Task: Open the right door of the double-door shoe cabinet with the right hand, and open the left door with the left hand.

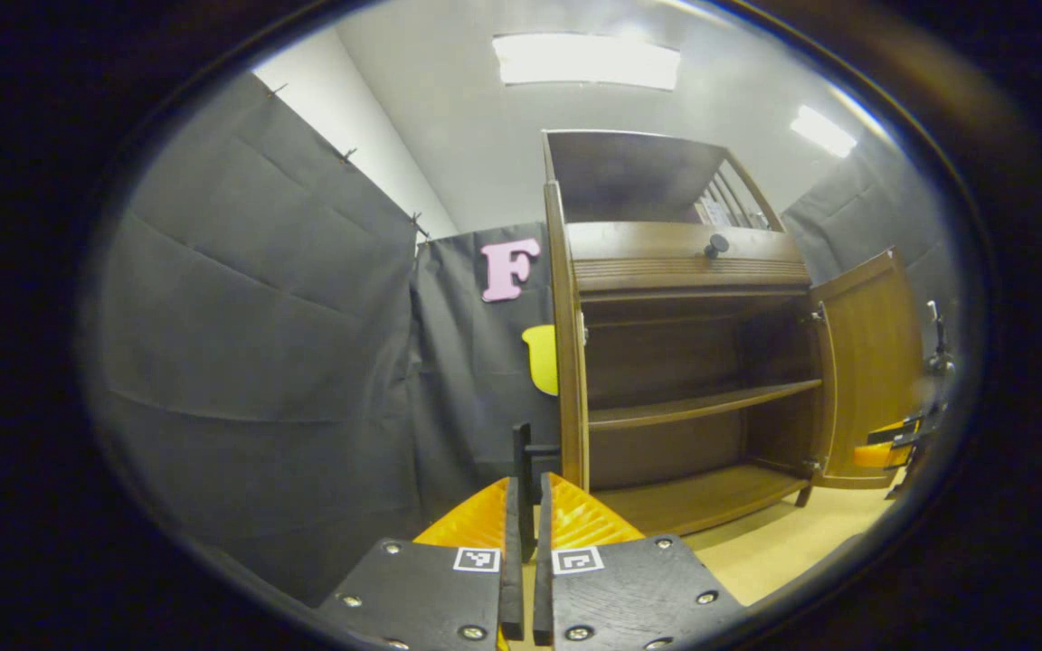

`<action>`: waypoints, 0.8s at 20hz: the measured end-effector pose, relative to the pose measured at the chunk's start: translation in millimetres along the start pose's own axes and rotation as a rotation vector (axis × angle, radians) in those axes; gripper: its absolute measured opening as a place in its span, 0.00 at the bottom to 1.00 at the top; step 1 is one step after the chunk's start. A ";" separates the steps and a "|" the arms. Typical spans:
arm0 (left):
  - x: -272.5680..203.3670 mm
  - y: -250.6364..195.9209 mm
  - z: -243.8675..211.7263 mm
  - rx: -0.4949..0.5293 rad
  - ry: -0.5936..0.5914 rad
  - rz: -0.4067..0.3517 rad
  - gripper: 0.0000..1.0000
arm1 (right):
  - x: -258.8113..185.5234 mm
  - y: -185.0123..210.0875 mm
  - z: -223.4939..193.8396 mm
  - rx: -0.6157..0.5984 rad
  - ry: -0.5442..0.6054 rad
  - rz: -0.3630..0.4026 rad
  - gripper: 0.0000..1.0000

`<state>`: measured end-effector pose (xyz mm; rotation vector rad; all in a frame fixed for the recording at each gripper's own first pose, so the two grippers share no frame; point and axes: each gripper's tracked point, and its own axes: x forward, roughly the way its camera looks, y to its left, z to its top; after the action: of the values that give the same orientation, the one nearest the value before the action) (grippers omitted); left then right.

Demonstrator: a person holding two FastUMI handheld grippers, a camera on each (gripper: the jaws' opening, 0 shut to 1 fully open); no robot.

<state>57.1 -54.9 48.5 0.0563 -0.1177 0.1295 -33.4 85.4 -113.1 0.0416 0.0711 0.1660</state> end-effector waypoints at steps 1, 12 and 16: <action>-7.9 -3.8 5.2 -0.016 -0.017 0.006 0.06 | -1.8 -3.8 4.2 0.002 -0.013 -0.006 0.93; 1.9 -79.9 17.6 -0.044 -0.057 -0.003 0.76 | -35.1 -36.9 52.0 0.032 -0.119 -0.053 0.92; 3.7 -100.9 19.5 -0.052 -0.063 -0.035 0.94 | -43.2 -33.5 55.8 0.004 -0.123 -0.046 0.93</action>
<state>71.9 -155.5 63.4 0.0110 -0.1824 0.0897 -66.2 43.2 -56.2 0.0539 -0.0499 0.1170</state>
